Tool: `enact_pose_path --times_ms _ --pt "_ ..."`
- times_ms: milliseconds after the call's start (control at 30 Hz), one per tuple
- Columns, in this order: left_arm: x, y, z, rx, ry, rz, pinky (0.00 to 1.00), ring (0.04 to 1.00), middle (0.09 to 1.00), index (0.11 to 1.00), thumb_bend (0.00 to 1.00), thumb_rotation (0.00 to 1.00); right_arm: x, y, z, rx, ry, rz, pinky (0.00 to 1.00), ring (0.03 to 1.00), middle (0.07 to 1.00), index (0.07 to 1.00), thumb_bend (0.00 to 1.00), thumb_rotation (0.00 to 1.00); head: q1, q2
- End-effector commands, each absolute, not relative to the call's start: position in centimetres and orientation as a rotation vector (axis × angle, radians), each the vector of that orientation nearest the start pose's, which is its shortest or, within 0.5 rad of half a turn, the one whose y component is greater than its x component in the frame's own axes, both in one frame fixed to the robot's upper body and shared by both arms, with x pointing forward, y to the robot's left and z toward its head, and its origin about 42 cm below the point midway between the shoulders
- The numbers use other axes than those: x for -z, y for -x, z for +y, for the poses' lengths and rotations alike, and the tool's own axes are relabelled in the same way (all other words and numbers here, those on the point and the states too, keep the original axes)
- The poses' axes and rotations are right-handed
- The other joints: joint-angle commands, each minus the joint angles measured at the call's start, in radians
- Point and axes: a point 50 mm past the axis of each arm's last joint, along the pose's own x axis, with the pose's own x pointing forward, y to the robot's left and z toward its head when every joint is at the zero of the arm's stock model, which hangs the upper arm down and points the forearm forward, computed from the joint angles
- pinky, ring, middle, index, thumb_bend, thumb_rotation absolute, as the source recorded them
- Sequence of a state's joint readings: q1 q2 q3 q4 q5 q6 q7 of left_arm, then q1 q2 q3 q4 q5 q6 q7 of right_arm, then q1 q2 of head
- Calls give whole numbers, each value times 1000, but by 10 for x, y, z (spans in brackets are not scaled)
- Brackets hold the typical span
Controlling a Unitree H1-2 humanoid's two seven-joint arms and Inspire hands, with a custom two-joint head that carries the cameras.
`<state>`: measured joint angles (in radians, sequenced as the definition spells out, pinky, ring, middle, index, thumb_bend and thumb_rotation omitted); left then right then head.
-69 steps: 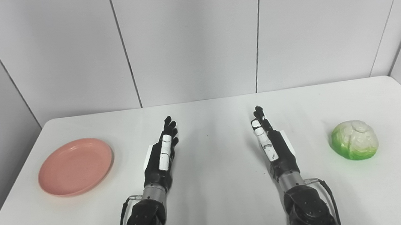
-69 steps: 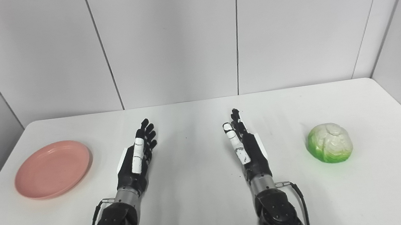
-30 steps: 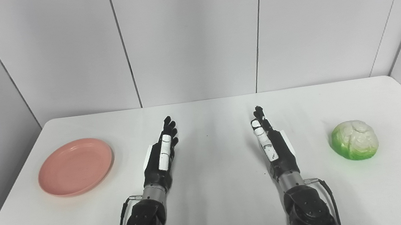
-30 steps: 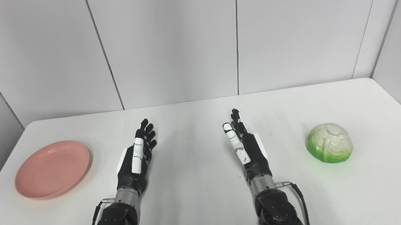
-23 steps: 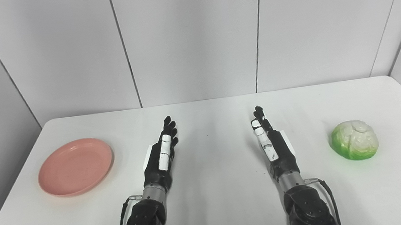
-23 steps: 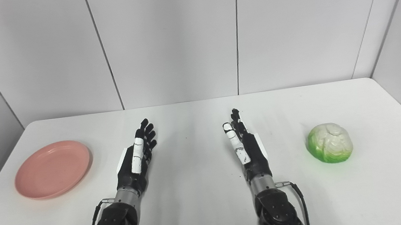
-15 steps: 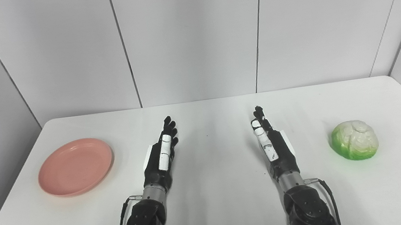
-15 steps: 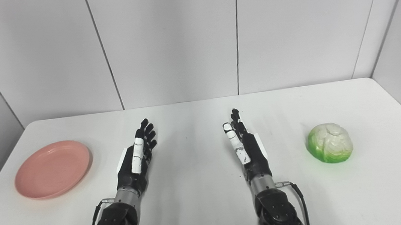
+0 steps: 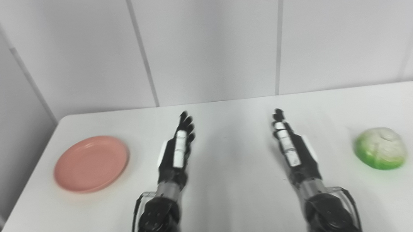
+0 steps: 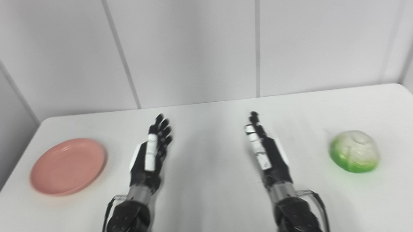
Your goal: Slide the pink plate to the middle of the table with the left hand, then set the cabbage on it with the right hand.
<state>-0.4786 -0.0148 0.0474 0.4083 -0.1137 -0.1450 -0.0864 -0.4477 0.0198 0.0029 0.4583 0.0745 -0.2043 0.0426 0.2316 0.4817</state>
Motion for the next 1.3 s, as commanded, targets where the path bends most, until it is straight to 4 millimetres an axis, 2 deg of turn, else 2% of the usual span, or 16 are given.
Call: enact_pose_path --times_ms 0,33,67,133,167,300,333,433,633,800,967,1067,1267 --pt "-192 -444 177 140 119 -299 1000 1000 1000 1000 818 1000 -131 -415 -178 -145 -66 -211 1000 1000 1000 1000 604 968 40 -16" --pt "-194 -446 183 123 115 -309 1000 998 983 985 818 1000 -130 -415 -182 -146 -67 -212 1000 1000 1000 1000 605 971 77 -29" --pt "-197 -448 191 102 106 -321 998 990 968 971 810 1000 -129 -414 -185 -146 -67 -213 1000 1000 1000 1000 603 975 82 -32" --pt "-203 -451 208 26 99 -334 937 911 897 895 784 1000 -126 -415 -191 -149 -72 -210 1000 1000 1000 1000 627 968 114 -44" --pt "-207 -451 218 -13 96 -339 930 904 891 888 782 1000 -125 -416 -193 -149 -72 -208 1000 1000 1000 1000 631 967 136 -53" --pt "-223 -451 255 -140 87 -370 853 828 815 817 780 1000 -123 -415 -201 -151 -69 -203 1000 1000 1000 1000 654 966 168 -65" --pt "-226 -450 262 -174 82 -380 809 780 772 770 773 1000 -123 -415 -202 -154 -63 -205 1000 1000 1000 1000 637 989 171 -66" --pt "-237 -449 296 -268 49 -414 756 733 732 727 762 1000 -122 -416 -206 -159 -71 -208 1000 1000 1000 1000 621 994 186 -72" --pt "-248 -446 341 -413 -14 -419 694 663 675 678 740 1000 -123 -414 -208 -158 -76 -209 1000 1000 1000 1000 607 1000 193 -76" --pt "-253 -442 383 -531 -75 -414 669 668 673 672 740 1000 -123 -415 -209 -154 -76 -208 1000 1000 1000 1000 595 1000 203 -75" --pt "-251 -440 412 -582 -93 -412 657 658 661 665 752 1000 -125 -414 -210 -150 -85 -218 1000 1000 1000 1000 560 1000 206 -73" --pt "-248 -440 427 -623 -130 -396 692 663 658 661 762 1000 -125 -413 -210 -152 -84 -221 1000 1000 1000 1000 549 1000 206 -71" --pt "-235 -439 442 -664 -159 -342 692 672 671 671 760 1000 -127 -413 -210 -150 -85 -213 1000 1000 1000 1000 563 997 212 -72"
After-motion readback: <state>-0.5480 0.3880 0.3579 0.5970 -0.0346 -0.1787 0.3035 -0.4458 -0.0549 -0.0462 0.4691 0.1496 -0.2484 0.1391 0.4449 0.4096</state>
